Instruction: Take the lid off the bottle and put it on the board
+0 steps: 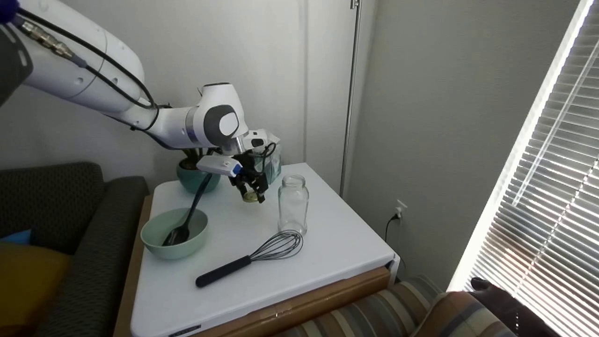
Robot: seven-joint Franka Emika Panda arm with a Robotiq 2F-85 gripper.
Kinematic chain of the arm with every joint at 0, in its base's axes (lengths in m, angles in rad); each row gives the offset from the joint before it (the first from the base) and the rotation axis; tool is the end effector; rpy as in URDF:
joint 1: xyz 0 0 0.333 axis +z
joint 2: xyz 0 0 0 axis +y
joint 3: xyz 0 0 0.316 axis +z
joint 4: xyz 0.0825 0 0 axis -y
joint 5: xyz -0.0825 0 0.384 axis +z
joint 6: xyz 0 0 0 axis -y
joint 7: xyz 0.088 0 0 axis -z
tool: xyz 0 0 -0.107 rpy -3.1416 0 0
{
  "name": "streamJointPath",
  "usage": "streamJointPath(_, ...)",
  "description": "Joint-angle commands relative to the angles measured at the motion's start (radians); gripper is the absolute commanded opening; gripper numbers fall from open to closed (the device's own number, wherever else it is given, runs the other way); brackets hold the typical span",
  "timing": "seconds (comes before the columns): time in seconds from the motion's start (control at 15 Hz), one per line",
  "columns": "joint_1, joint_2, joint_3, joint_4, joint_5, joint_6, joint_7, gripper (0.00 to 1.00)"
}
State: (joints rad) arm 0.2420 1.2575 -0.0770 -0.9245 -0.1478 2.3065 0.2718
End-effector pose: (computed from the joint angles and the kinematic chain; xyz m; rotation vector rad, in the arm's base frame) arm 0.7744 0.1516 0.1056 2.9775 0.0650 0.2451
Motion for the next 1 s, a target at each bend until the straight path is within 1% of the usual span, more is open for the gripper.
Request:
streamJointPath(0.0, -0.013, 0.048, 0.017, 0.057, 0.032, -0.046, -0.006, 0.47)
streamJointPath(0.47, -0.015, 0.093, 0.028, 0.103, 0.068, -0.082, -0.007, 0.47)
streamJointPath(0.53, -0.015, 0.087, 0.027, 0.094, 0.071, -0.075, -0.009, 0.47)
streamJointPath(0.6, -0.016, 0.087, 0.027, 0.097, 0.073, -0.076, -0.011, 0.87)
streamJointPath(0.67, -0.018, 0.085, 0.026, 0.1, 0.076, -0.076, -0.009, 0.94)
streamJointPath(0.73, -0.019, 0.083, 0.025, 0.103, 0.078, -0.077, -0.005, 0.98)
streamJointPath(0.8, -0.02, 0.077, 0.023, 0.104, 0.078, -0.077, -0.006, 1.0)
streamJointPath(0.93, -0.025, 0.061, 0.028, 0.106, 0.083, -0.074, -0.013, 1.0)
